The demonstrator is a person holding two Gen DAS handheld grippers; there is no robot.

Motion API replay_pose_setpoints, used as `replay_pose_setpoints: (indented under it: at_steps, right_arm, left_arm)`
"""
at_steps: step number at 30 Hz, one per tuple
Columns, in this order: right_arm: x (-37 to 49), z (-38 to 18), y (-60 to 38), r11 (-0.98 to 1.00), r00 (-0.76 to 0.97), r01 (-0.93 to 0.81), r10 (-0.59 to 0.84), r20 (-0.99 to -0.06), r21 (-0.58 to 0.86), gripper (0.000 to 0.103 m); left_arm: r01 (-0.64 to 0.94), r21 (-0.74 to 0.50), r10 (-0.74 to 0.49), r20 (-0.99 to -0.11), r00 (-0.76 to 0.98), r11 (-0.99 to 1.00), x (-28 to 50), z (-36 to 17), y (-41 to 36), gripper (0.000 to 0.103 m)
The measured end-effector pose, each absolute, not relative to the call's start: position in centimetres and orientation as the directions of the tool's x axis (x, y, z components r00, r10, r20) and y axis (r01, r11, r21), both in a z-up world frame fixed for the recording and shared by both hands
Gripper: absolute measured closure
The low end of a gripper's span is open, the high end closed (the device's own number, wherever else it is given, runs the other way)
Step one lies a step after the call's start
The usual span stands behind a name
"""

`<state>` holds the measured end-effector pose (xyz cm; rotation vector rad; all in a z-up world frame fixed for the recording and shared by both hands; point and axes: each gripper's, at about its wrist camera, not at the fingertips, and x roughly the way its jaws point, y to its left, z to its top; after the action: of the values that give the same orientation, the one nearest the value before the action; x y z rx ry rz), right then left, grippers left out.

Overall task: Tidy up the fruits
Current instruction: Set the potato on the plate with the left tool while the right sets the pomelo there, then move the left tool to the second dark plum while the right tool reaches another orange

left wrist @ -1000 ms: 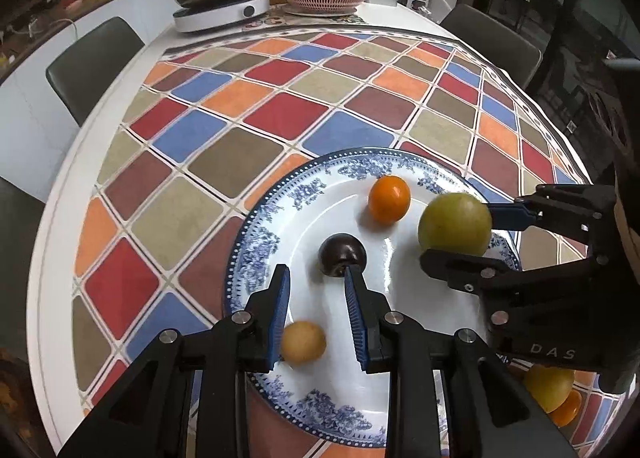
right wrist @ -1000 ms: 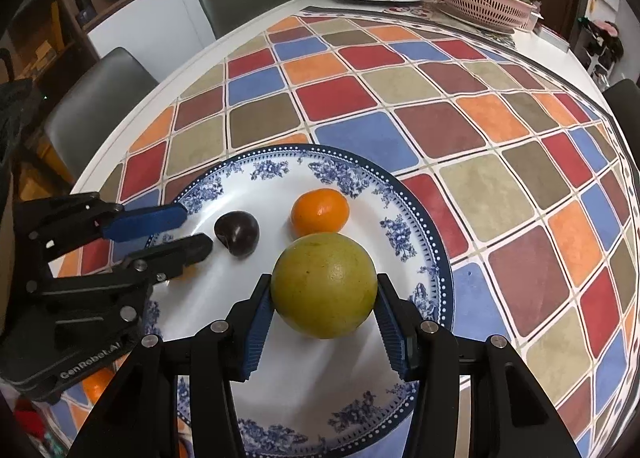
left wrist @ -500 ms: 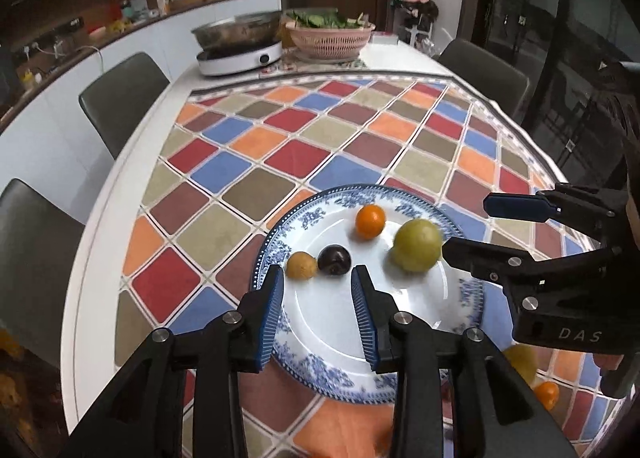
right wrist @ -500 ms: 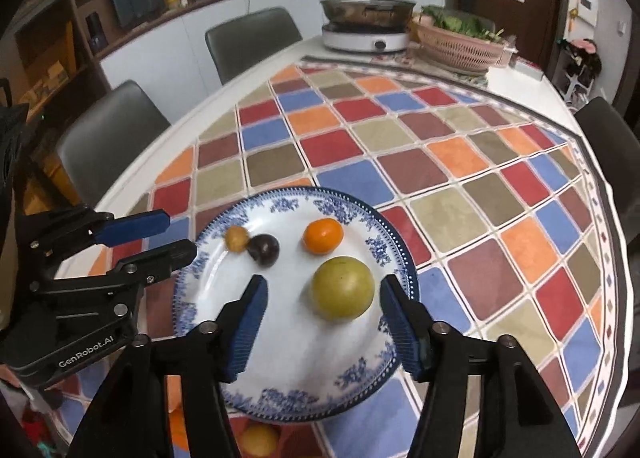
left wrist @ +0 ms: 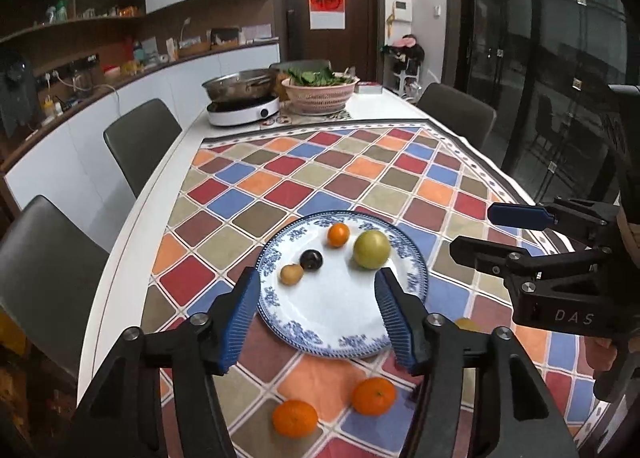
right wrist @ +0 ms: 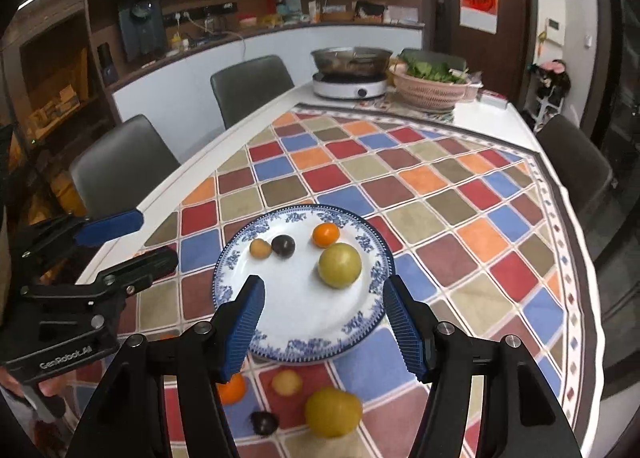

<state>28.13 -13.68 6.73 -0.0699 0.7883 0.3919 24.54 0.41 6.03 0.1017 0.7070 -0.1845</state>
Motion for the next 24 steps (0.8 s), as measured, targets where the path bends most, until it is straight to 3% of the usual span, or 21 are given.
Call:
replay_pose_setpoints:
  at_steps: [10,24]
  right_arm:
    - [21.9,7.2,-15.5,0.941,0.691,-0.336,0.278,-0.667,0.045,0.041]
    - [17.6,5.0,-18.4,0.961,0.682,-0.271,0.235,-0.693,0.060,0.041]
  left_arm:
    - [0.234,0.036,-0.157,-0.641,0.751,0.971,19.7,6.3,-1.2,0.033]
    - [0.305,0.012,-0.214,-0.686,0.696,0.952,16.9,3.5,-3.9,0.033]
